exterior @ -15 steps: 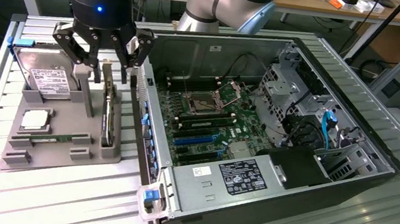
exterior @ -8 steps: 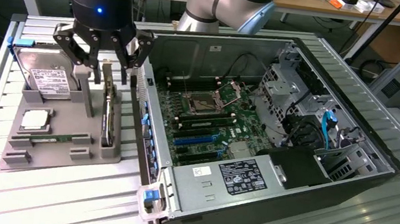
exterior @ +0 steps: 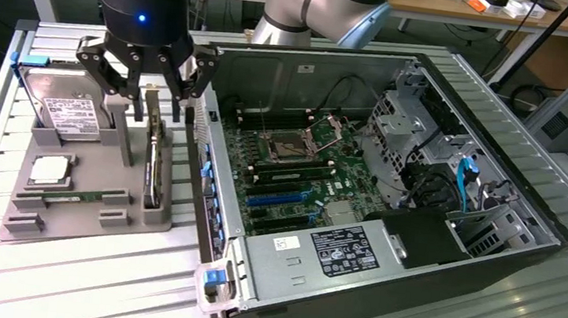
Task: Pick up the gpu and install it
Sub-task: 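Pick up the gpu and move the gpu toward the slot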
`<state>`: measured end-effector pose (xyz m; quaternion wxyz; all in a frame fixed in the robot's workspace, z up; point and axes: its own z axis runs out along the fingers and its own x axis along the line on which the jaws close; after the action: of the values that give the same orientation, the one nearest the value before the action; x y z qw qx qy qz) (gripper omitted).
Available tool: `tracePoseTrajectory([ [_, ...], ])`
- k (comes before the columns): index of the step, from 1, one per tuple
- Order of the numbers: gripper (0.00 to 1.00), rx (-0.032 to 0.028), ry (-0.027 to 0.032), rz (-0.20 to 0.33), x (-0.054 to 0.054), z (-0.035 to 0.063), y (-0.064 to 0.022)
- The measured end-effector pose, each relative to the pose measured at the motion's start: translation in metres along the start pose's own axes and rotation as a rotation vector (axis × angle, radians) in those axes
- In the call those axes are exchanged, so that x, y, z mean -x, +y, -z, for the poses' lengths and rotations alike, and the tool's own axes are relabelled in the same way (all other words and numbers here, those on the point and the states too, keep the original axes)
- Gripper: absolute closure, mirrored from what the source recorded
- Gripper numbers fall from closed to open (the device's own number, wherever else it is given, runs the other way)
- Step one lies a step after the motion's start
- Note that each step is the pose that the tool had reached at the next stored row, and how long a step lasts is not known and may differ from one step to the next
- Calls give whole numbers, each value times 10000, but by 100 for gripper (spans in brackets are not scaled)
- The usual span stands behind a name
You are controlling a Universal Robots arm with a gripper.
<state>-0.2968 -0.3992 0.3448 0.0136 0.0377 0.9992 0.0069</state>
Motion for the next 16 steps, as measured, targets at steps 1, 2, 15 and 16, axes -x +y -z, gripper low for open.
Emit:
tracePoseTrajectory([
  [1,52,-2,0,0,0,-3,0],
  [2,52,-4,0,0,0,-7,0],
  [15,52,-10,0,0,-1,-49,-1],
  [16,52,-9,0,1,-1,-51,-1],
])
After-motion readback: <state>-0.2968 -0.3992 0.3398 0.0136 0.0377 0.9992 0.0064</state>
